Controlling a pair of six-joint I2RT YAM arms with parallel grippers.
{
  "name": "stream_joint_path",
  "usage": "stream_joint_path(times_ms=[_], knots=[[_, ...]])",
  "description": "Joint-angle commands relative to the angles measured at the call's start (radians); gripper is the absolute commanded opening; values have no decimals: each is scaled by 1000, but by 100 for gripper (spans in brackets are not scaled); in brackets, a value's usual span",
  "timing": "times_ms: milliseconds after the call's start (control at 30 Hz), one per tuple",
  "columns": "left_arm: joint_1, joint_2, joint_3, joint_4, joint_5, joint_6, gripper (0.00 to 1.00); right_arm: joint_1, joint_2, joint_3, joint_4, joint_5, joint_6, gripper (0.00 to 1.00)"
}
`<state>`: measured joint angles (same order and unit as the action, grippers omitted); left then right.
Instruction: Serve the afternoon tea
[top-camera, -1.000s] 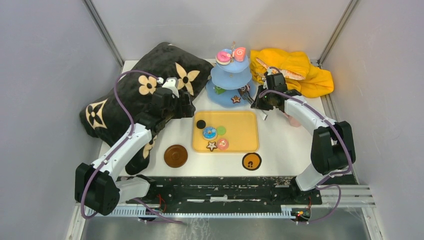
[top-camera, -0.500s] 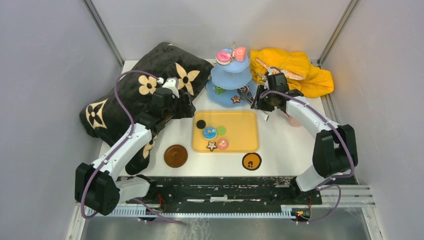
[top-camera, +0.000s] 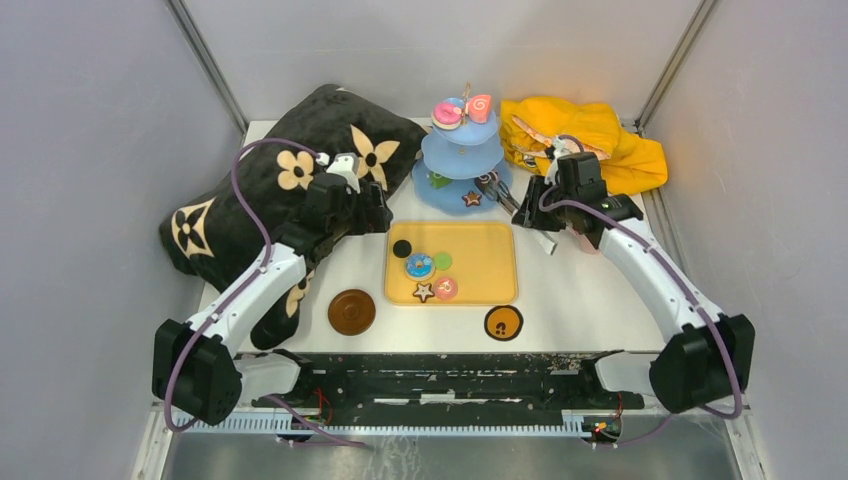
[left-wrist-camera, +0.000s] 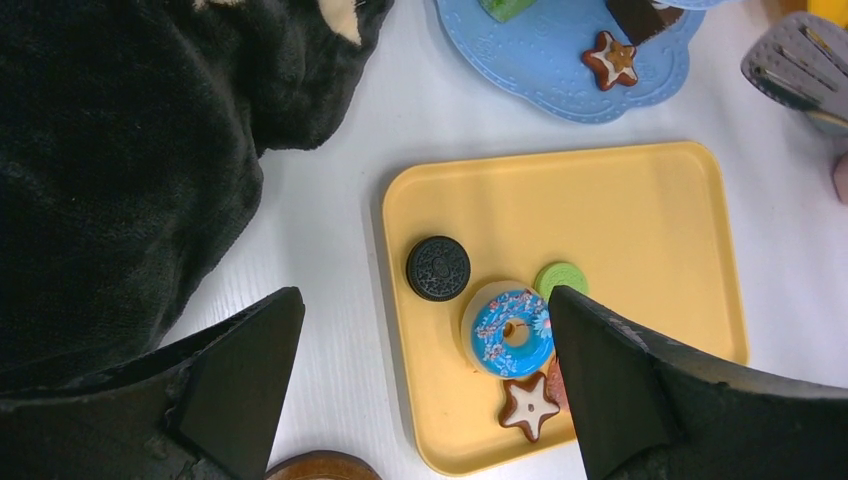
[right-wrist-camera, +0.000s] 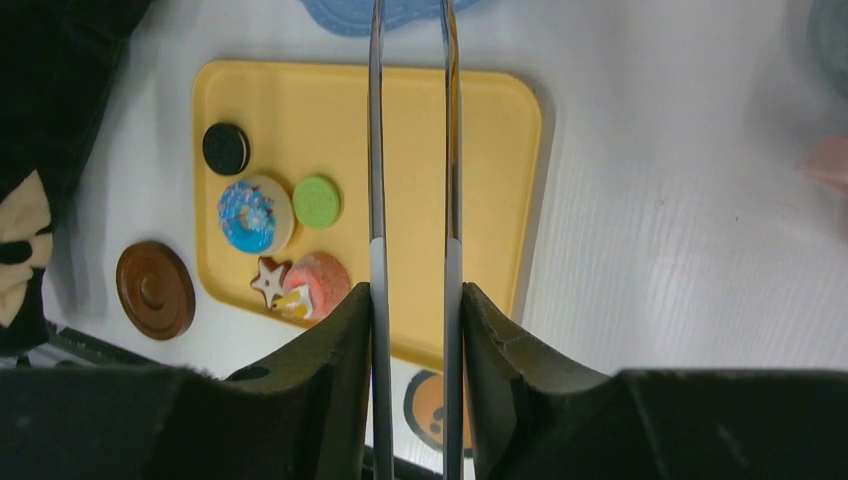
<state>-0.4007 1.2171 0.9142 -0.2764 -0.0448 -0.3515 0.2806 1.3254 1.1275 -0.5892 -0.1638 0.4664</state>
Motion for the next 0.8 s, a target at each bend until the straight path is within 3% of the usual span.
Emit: stream_joint_path(times_ms=[0,200,433,767], knots=[[2,13,64,59,17,-28,99,15,-121,-41,-83,-74,-58,39],[1,52,107,48,21,-12,99,110,-224,-105,-167,-85,-85,39],[1,94,122,59,27,-16,99,350,-263,-147,-203,22,-85,40],[2,72,90,64,14,-11,99,445,-295,-154,-265,39,-120,42]])
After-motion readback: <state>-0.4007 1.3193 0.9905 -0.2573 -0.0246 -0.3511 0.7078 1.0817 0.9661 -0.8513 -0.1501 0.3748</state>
